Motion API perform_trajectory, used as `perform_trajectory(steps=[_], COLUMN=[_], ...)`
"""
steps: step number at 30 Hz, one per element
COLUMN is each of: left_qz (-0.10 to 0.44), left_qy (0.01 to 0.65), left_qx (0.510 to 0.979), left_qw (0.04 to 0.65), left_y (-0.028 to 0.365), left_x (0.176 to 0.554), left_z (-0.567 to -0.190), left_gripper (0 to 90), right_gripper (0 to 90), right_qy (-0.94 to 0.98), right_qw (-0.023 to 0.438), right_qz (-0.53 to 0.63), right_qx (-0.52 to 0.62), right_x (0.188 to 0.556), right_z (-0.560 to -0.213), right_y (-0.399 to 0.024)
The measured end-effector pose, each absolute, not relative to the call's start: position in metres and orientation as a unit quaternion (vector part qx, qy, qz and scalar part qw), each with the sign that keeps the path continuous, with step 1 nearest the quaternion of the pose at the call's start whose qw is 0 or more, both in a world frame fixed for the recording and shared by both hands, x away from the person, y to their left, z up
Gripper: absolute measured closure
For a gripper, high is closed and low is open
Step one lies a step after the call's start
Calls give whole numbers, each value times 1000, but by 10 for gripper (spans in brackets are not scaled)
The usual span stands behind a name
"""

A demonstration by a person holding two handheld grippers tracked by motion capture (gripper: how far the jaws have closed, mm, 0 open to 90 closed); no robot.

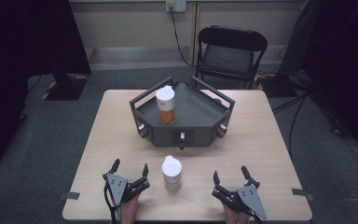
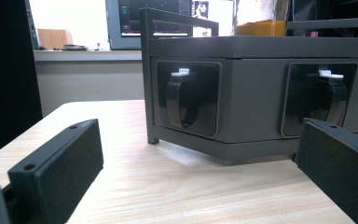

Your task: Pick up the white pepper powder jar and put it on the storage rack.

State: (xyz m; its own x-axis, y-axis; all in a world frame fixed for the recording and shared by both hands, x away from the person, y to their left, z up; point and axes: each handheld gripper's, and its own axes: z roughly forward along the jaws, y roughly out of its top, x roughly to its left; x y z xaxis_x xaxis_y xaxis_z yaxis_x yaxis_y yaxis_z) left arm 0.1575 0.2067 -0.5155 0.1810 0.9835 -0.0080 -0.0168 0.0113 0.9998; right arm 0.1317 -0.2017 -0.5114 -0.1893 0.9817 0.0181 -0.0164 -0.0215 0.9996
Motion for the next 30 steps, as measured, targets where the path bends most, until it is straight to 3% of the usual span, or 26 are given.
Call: perform_trajectory(steps=[30], left_qz=[455], left_qy=[451], left_qx=[536], left_qw=[550], left_y=[207], left_x=[158], left_z=[-515], left_gripper=[2], right_gripper=[0], right_qy=[557], right_qw=[432], right_qz=[600], right_qx=[378], right_x=[124], right_z=[-482], right_y=[-176])
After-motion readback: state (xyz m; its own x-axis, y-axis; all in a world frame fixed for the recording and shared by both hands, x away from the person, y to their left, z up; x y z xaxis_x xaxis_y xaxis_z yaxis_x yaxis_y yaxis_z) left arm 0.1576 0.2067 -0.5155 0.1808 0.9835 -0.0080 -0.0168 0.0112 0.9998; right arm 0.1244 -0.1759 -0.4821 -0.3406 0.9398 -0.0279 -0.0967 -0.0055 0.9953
